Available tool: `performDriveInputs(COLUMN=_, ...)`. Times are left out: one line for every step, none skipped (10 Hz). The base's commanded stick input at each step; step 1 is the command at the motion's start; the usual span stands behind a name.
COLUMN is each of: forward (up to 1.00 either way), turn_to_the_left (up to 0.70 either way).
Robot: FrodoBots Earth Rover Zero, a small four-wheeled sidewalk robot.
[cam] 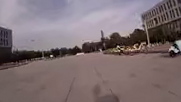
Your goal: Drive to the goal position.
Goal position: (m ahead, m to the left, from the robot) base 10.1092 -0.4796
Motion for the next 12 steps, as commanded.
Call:
performDriveInputs(forward=1.00, turn_to_the_left=0.00)
performDriveInputs(forward=1.00, turn_to_the_left=0.00)
performDriveInputs(forward=1.00, turn_to_the_left=0.00)
performDriveInputs(forward=1.00, turn_to_the_left=0.00)
performDriveInputs(forward=1.00, turn_to_the_left=0.00)
performDriveInputs(forward=1.00, turn_to_the_left=0.00)
performDriveInputs(forward=1.00, turn_to_the_left=0.00)
performDriveInputs(forward=1.00, turn_to_the_left=0.00)
performDriveInputs(forward=1.00, turn_to_the_left=0.23)
performDriveInputs(forward=1.00, turn_to_the_left=0.40)
performDriveInputs(forward=1.00, turn_to_the_left=0.37)
performDriveInputs(forward=1.00, turn_to_the_left=0.14)
